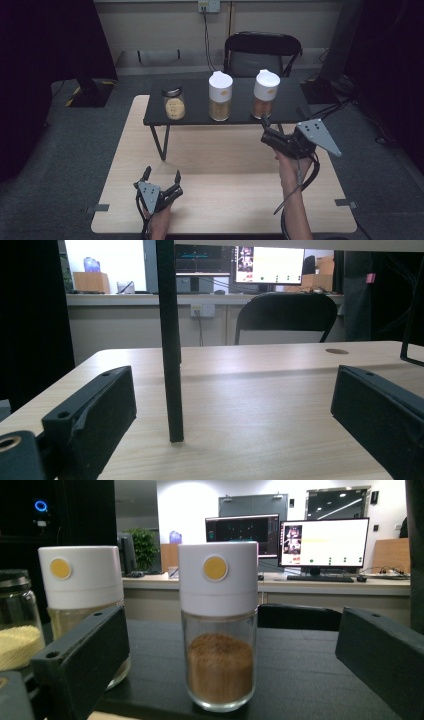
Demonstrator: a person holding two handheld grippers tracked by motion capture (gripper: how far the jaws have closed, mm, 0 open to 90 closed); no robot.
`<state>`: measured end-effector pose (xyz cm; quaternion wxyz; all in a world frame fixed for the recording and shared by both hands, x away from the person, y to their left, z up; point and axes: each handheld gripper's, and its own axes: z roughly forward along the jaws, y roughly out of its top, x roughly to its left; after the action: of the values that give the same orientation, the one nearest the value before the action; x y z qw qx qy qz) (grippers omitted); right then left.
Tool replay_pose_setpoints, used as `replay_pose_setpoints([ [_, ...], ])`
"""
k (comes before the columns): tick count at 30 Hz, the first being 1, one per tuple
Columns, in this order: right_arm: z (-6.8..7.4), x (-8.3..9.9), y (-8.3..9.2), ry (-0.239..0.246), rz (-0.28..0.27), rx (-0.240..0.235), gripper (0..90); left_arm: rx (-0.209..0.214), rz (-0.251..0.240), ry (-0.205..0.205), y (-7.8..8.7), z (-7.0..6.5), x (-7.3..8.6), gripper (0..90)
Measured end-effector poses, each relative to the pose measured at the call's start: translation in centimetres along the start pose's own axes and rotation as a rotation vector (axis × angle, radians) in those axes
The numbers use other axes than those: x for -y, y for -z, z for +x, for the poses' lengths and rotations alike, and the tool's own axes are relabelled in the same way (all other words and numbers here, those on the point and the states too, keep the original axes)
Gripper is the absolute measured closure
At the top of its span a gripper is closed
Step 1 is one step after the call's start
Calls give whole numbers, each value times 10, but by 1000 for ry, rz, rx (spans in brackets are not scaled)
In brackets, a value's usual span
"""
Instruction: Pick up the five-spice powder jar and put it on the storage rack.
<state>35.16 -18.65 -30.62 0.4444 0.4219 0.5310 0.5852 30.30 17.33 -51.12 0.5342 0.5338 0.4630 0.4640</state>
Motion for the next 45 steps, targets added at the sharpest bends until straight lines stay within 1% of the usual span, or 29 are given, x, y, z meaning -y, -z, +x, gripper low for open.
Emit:
replay_pose_setpoints([
  [4, 0, 5, 6, -5, -3, 8, 0, 0, 0, 0, 0, 0, 0, 37],
  [6, 0, 8, 8, 0, -2, 10, 0, 0, 0, 0, 0, 0, 0, 36],
  [11, 0, 15, 11, -1, 0, -15, 0, 0, 0, 0, 0, 0, 0, 37],
  [15, 1, 21, 12, 12, 16, -18, 0, 0, 0, 0, 0, 0, 0, 37],
  [25, 0, 29, 22, 13, 0, 0, 1, -1, 0, -1, 0, 0, 0, 36],
  [29, 0, 33, 23, 16, 9, 2, 1, -1, 0, 0, 0, 0, 0, 35],
  [32, -1, 35, 25, 13, 4, 10, 1, -1, 0, 0, 0, 0, 0, 36],
  [34, -2, 37, 27, 10, -1, 24, 1, -1, 0, 0, 0, 0, 0, 36],
  [37, -3, 40, 32, -4, -16, 39, 1, -1, 0, 0, 0, 0, 0, 36],
  [41, -4, 45, 37, -2, -14, 51, 1, -1, 0, 0, 0, 0, 0, 36],
  [45, -3, 50, 39, -1, -13, 54, 1, -1, 0, 0, 0, 0, 0, 36],
])
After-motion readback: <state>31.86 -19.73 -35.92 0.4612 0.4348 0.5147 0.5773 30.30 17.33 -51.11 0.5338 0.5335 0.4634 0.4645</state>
